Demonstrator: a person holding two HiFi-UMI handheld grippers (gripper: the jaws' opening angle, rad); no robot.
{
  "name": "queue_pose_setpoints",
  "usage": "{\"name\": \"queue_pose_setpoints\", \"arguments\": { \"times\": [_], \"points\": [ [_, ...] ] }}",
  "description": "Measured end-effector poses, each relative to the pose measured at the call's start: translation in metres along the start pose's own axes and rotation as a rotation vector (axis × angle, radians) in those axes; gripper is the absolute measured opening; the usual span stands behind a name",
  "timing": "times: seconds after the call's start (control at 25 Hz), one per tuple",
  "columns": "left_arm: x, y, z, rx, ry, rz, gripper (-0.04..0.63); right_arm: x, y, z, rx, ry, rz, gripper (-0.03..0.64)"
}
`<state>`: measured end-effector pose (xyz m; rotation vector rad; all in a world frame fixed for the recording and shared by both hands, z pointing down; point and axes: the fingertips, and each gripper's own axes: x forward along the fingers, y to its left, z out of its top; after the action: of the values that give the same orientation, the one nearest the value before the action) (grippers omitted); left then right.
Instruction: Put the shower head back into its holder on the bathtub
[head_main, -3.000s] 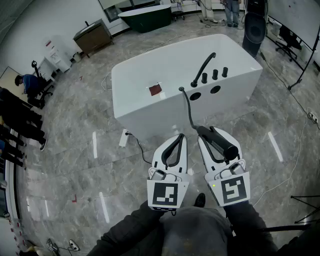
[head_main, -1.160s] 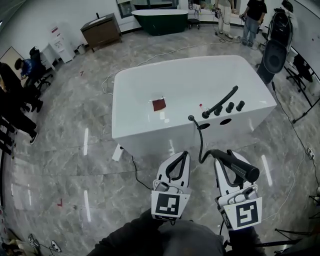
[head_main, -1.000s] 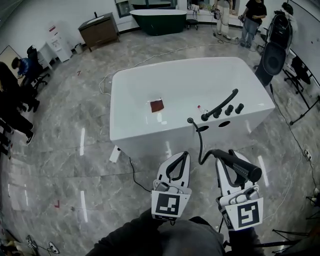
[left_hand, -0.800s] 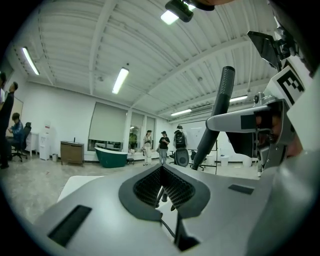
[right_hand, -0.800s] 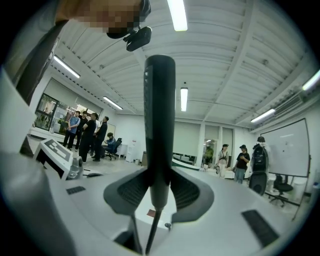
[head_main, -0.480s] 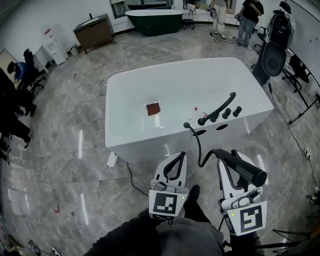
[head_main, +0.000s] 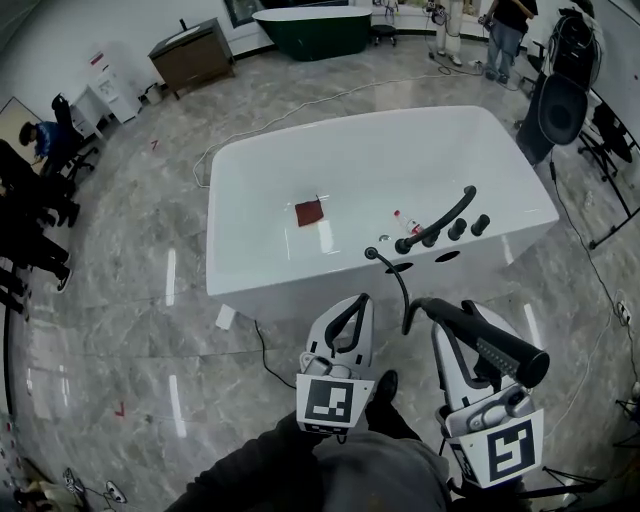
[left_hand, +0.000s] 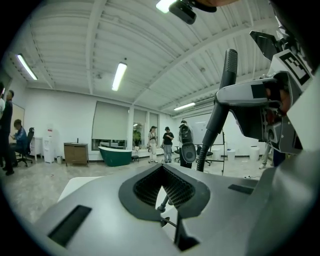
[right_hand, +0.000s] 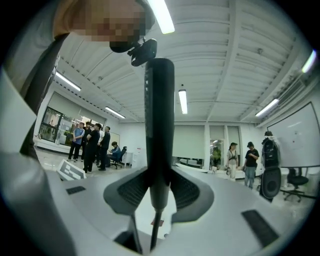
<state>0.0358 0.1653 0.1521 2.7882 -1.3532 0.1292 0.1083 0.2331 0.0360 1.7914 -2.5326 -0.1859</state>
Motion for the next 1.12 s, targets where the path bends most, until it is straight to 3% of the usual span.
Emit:
{"name": "queue_pose_setpoints", "arguments": {
  "times": [0.28, 0.64, 1.12],
  "points": [
    [0.028, 0.003, 0.008, 0.022, -0.004, 0.082, 0.003, 0.015, -0.030, 0.001, 0.019, -0.034, 0.082, 0.140],
    [0.052, 0.016, 0.008, 0.024, 0.018, 0.146, 0.003, 0.041, -0.058, -0.017, 0.038, 0.008, 0.119, 0.140],
    [0.097, 0.059, -0.006, -0.007, 0.033, 0.115, 0.003, 0.099, -0.061, -0.038, 0.045, 0.059, 0.111, 0.140]
  ]
}}
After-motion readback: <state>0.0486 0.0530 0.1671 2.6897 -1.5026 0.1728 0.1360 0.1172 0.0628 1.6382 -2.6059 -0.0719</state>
